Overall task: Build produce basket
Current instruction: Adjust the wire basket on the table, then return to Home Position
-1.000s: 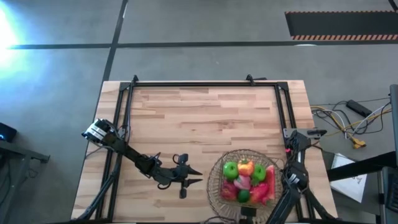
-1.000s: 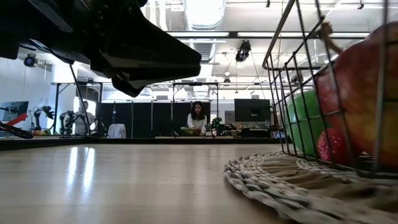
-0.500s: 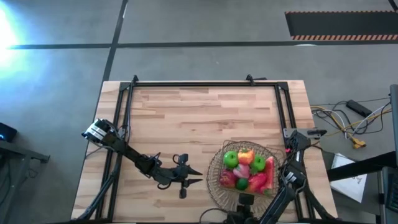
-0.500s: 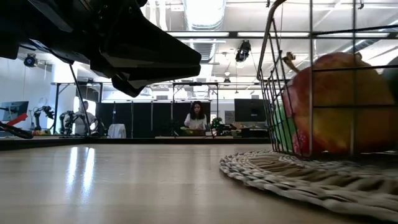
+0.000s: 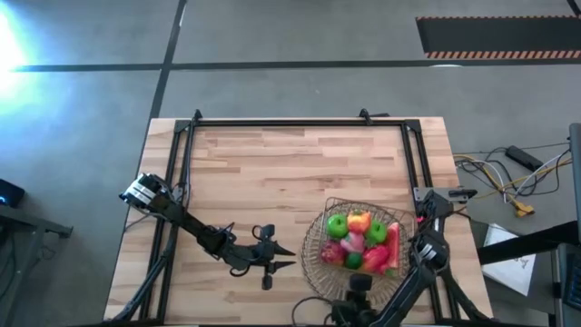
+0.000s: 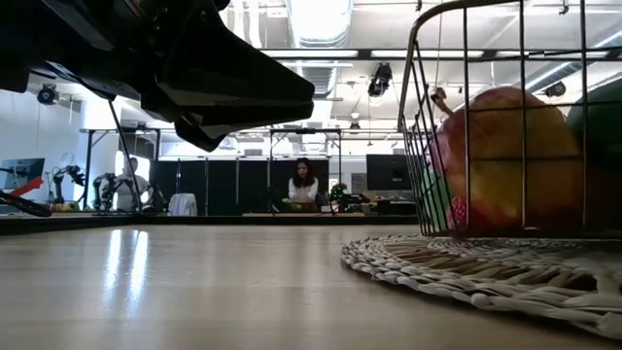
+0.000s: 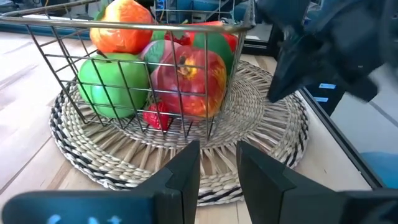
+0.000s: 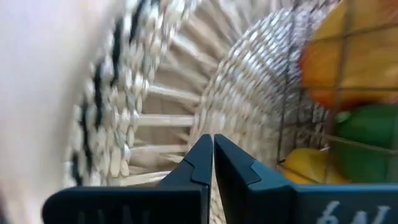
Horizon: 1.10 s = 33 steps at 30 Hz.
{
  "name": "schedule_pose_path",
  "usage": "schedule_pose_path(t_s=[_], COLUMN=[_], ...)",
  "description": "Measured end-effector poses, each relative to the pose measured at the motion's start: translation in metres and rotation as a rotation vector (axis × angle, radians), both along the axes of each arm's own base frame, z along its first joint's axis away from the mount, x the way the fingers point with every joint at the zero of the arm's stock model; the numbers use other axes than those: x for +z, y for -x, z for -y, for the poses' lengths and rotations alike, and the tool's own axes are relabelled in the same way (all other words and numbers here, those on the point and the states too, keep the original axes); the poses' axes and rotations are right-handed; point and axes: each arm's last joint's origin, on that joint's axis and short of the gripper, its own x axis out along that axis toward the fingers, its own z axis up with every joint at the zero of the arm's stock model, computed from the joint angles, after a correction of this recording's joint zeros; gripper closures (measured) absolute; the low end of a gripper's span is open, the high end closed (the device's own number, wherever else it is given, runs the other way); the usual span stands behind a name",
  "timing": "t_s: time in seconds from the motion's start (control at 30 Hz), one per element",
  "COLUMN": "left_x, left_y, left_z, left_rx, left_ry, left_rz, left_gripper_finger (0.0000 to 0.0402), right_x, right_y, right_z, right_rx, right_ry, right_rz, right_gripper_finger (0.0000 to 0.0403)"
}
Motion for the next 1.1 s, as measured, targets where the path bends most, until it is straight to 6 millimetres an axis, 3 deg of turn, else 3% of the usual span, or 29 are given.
schedule_pose_path(t_s=[0.3,0.47,0.57,0.73,0.93,1.1], left_x=[0.006,0.021,0.032,0.048,0.058,0.054], left_y=[0.001,0.008,0.014,0.028,0.037,0.036], left_z=[0.000,-0.003,-0.007,-0.016,-0.023,-0.024], left_rx=[-0.006,-0.018,-0.018,-0.010,0.033,0.054], left_ry=[-0.015,-0.058,-0.081,-0.115,-0.128,-0.143], left_rz=[0.015,-0.008,-0.045,-0.092,-0.087,-0.097], left_gripper_finger=[0.0314,0.0314,0.0314,0.0314,0.0314,0.0314], right_x=[0.081,0.137,0.157,0.170,0.167,0.155], right_y=[0.019,0.039,0.049,0.061,0.068,0.062], right_z=[0.003,0.018,0.026,0.050,0.109,0.158], right_rx=[0.072,-0.002,0.016,0.090,0.019,0.081], right_ry=[-0.134,-0.178,-0.168,-0.121,-0.138,-0.267], right_rz=[0.173,0.407,0.514,0.490,0.530,0.698], right_gripper_finger=[0.0394,0.0394,0.0394,0.0394,0.0394,0.0394])
